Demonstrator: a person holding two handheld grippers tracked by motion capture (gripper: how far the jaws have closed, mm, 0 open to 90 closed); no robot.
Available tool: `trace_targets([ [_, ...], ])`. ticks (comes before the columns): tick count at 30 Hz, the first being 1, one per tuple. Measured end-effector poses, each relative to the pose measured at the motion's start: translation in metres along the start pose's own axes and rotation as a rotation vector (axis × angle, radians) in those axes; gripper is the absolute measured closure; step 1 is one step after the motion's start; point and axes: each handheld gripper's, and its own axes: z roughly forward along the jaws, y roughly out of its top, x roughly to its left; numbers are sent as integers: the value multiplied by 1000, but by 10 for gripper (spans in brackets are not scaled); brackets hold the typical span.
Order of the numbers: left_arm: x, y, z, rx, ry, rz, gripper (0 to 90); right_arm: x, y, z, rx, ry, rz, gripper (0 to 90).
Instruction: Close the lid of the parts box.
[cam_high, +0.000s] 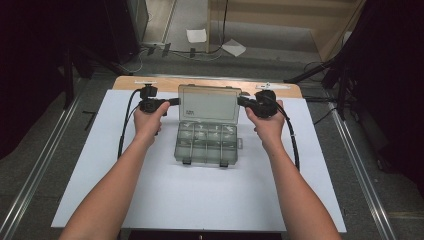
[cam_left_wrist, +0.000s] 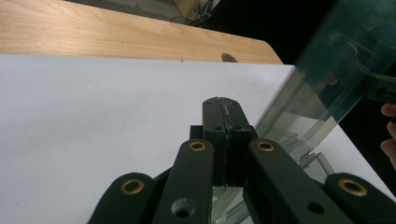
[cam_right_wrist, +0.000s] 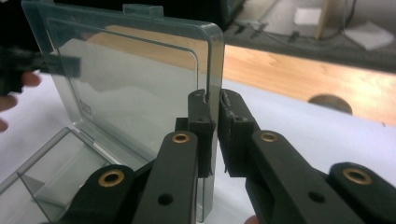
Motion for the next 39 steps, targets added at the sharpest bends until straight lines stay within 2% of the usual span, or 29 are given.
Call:
trace_targets([
  [4,-2,2,1,1,-8,3,897,1,0,0,-4,5,-19,854],
  [8,-2,1,1,9,-20,6,897,-2,-2,1,-10,16,-5,843],
  [11,-4,0,0,10,-29,30,897,-5,-3,-1,2,54,27,769],
  [14,-5,0,0,9,-26,45,898,-5,-5,-5,20,58,-3,698],
  [16,-5,0,0,9,-25,44,897,-8,-8,-10,26,80,-11,689],
  [18,-5,-1,-1,5,-27,39,897,-12,-12,-15,38,77,-15,693],
  [21,-6,-2,-1,3,-25,34,897,-22,-17,-21,50,68,10,725],
  [25,-8,-3,-1,8,-25,38,897,-30,-19,-21,51,39,73,864],
  [26,-9,-3,-2,6,-22,38,897,-29,-18,-20,45,26,81,900],
  [28,-10,-4,-3,8,-24,47,897,-25,-14,-18,42,-11,83,900],
  [30,-11,-4,-4,5,-19,54,897,-20,-9,-13,41,-2,91,900],
  [34,-14,-6,-7,-6,-12,61,897,-7,-2,-5,47,-30,74,900],
  [39,-17,-11,-12,-14,-6,76,897,2,-1,-2,44,-11,72,900],
])
